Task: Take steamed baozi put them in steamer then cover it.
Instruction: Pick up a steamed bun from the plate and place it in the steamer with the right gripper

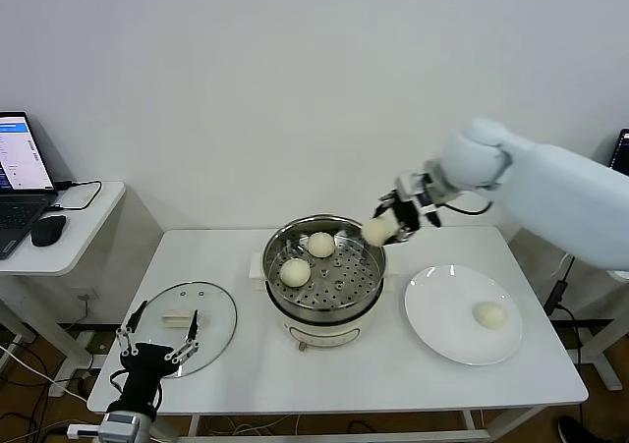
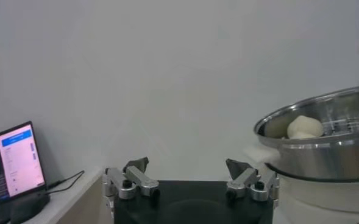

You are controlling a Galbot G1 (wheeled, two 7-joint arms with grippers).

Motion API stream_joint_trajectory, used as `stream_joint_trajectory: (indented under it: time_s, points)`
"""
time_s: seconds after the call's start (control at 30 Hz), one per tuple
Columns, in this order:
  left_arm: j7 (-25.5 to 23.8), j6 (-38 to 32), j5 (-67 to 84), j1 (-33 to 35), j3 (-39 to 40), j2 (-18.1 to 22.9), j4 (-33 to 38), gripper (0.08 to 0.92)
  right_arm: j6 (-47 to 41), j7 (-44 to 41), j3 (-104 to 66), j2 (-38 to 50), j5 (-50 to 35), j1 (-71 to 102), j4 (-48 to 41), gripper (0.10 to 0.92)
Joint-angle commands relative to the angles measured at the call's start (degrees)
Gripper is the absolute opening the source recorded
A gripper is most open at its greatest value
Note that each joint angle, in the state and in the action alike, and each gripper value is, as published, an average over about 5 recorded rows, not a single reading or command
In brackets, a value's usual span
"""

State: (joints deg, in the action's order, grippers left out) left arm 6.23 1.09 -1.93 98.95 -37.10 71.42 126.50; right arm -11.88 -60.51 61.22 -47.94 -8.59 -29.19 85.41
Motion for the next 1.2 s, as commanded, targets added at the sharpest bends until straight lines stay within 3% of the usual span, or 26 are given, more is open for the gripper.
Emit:
stream_joint_trajectory:
  time_s: [0.03,0.57,0.97,1.07,1.2]
  points:
    - [0.1,-0.1,0.1,0.1,-0.5,0.4,0.0,0.823,15.3,1.3,9.0,-13.2,5.4,-1.2,-2.3,0.583]
    - [0.4,-0.4,0.0,0.5,-0.7,1.5,0.0,0.823,27.9,1.7,12.3,-15.4,14.6,1.4,-2.1,0.585]
    - [0.5,-0.4,-0.1,0.3,-0.3,1.8,-0.2,0.823,29.7,2.1,12.1,-13.6,15.3,1.5,-1.8,0.594]
    - [0.5,-0.4,-0.1,0.1,-0.2,1.7,-0.2,0.823,29.3,2.2,11.4,-13.0,14.8,0.5,-1.8,0.630]
    - [0.5,-0.4,0.0,0.0,-0.3,1.4,0.0,0.823,25.6,2.2,9.1,-10.9,13.4,-1.2,-1.8,0.736]
